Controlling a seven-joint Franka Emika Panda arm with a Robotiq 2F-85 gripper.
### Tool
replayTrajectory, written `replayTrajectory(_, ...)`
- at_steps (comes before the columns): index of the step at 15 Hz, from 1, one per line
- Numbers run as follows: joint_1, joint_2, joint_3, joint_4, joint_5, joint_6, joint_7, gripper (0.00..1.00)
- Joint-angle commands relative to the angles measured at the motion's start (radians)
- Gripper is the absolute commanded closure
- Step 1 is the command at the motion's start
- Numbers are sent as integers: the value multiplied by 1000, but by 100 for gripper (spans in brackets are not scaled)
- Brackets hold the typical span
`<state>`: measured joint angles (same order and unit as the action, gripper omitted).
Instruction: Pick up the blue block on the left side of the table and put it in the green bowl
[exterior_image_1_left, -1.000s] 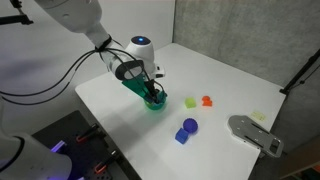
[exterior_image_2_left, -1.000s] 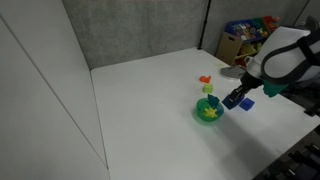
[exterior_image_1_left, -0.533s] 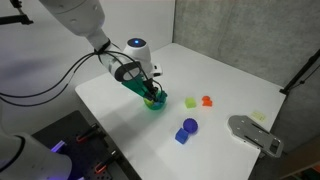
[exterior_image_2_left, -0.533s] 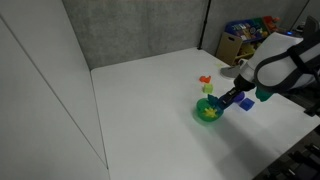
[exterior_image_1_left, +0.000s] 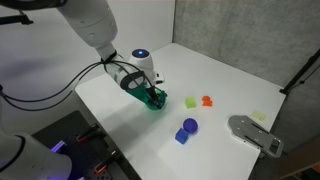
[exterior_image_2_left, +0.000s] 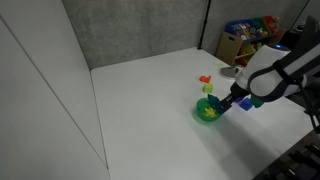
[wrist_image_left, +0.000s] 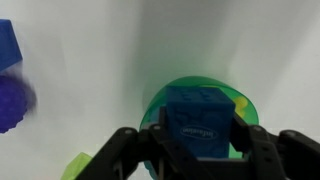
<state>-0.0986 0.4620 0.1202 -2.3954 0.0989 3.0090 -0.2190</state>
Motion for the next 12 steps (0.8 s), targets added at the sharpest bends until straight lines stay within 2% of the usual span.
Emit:
replayTrajectory(1, 3, 46, -13, 42, -35, 13, 31, 68)
replayTrajectory(8, -4, 34, 7, 55, -33, 8, 29, 68)
replayTrajectory(12, 14, 37, 4, 64, -37, 12, 37, 68)
